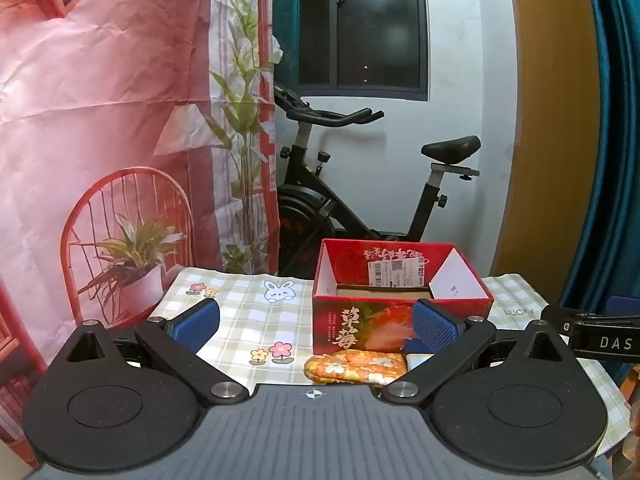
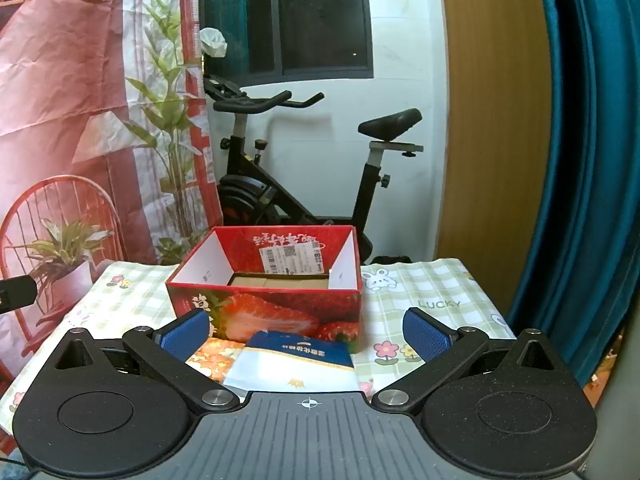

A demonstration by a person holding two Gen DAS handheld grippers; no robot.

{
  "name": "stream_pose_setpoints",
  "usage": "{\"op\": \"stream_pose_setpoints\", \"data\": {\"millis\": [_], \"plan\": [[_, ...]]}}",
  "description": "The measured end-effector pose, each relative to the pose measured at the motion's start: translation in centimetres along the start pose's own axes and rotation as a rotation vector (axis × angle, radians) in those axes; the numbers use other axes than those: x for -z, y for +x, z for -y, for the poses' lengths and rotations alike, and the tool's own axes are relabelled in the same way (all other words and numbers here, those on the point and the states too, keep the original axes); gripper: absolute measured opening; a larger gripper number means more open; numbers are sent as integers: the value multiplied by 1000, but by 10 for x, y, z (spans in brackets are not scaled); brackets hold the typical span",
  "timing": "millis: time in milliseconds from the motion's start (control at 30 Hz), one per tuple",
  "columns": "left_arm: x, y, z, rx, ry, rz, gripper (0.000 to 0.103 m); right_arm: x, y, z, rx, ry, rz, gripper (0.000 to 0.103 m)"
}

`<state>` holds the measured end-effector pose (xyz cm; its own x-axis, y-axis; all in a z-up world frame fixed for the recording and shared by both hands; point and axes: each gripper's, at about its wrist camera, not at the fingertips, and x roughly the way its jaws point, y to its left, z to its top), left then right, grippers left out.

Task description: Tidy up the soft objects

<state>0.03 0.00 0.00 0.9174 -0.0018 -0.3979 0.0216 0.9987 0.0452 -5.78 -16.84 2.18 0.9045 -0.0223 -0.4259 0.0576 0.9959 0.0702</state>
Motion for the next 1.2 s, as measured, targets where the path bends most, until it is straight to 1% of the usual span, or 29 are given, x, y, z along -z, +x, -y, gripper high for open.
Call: {"op": "stream_pose_setpoints", "data": {"millis": [233, 300, 333, 433, 633, 1200], "plan": [[0, -1, 1, 2, -5, 3, 103, 0, 0, 0, -7, 1, 0, 103], [8, -2, 7, 1, -3, 6, 103, 0, 0, 0, -6, 0, 1, 103], [11, 4, 7, 1, -3, 5, 103, 0, 0, -1, -5, -1, 3, 103], [15, 4, 7, 2, -2, 8, 103, 0, 0, 0, -7, 0, 3, 103], [5, 5, 3, 6, -13, -6, 103, 0, 0, 0, -5, 0, 3, 103], [4, 4, 3, 13, -11, -6, 103, -1, 0, -2, -4, -1, 1, 103]]}}
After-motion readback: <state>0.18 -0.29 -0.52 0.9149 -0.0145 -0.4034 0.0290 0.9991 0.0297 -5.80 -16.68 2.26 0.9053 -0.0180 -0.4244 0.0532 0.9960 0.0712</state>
